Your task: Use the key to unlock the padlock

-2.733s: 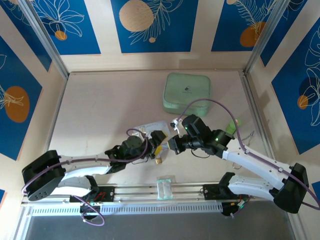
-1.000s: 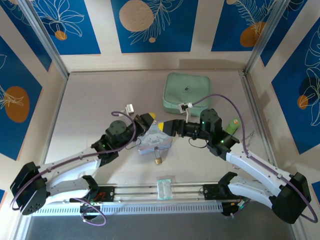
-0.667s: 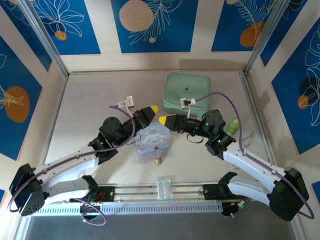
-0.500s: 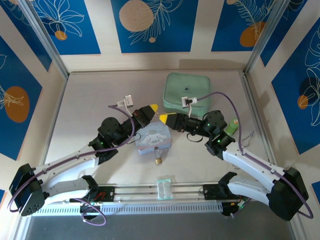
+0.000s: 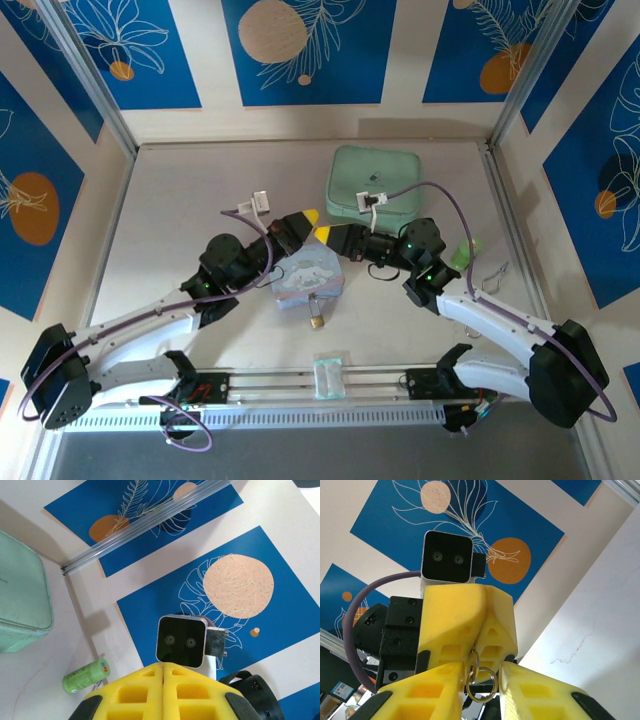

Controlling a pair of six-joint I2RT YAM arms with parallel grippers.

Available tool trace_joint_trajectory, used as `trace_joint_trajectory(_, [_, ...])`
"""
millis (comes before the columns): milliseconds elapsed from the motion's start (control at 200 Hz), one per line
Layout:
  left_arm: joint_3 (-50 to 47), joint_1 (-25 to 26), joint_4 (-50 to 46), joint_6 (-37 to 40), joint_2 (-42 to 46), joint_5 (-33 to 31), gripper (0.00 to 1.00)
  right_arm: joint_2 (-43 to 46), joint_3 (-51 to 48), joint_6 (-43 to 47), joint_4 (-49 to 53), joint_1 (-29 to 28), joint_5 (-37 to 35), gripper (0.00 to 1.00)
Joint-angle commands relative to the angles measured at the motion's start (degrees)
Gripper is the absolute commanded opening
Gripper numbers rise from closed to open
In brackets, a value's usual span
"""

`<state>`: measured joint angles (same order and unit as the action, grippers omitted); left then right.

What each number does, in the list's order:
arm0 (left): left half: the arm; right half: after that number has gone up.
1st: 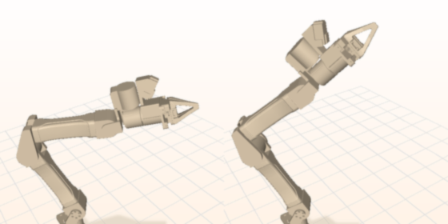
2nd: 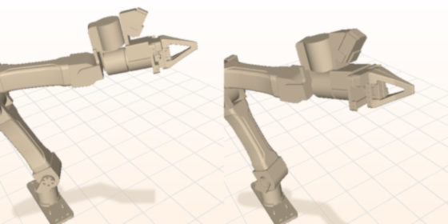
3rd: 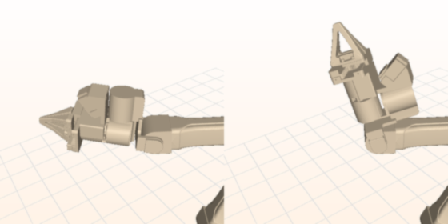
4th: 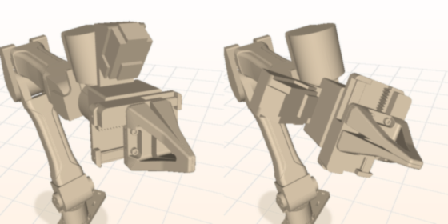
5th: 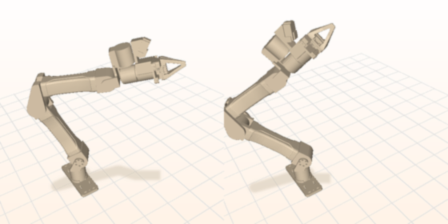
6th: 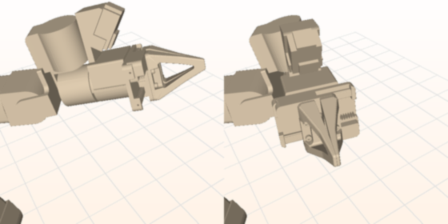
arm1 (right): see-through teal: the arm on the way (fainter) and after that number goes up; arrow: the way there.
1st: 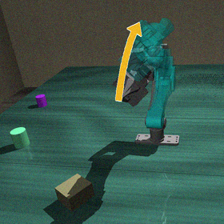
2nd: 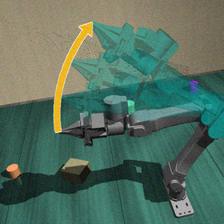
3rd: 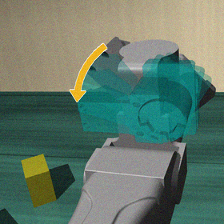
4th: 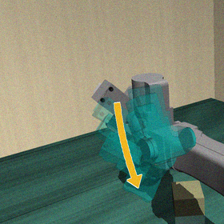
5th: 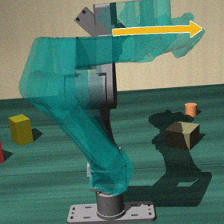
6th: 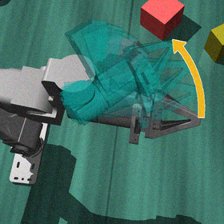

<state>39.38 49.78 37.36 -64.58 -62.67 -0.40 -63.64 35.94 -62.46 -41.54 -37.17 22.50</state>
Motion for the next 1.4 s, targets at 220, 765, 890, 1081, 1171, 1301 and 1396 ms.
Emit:
trace_joint_trajectory(220, [1.1,0.4,0.8,-1.3,-0.3,1.8,0.00,-0.4,0.9,1.0,-2.1,-0.3,-0.3,0.06])
trace_joint_trajectory(765, [2.6,0.0,-11.3,3.0,3.1,-5.9,0.94,2.6,-1.9,1.3,3.2,0.4,-1.3,0.00])
trace_joint_trajectory(890, [3.1,0.0,-20.2,4.3,6.0,-9.1,1.00,4.8,-3.1,1.8,8.6,1.5,-2.7,0.00])
trace_joint_trajectory(1081, [4.7,0.1,-39.1,7.3,9.0,-9.9,1.00,7.6,-2.9,4.5,24.2,3.4,-4.0,0.00])
trace_joint_trajectory(1171, [5.9,0.9,-48.2,7.9,8.8,-8.4,1.00,8.7,-2.9,6.6,30.7,3.4,-5.0,0.00])
trace_joint_trajectory(1301, [5.8,5.6,-55.8,8.4,8.3,-9.8,0.96,10.3,-4.6,8.7,36.2,3.5,-5.9,0.00])
trace_joint_trajectory(1396, [3.0,10.3,-56.8,4.9,8.0,-13.5,0.88,11.5,-6.3,9.2,38.4,3.4,-6.3,0.00])
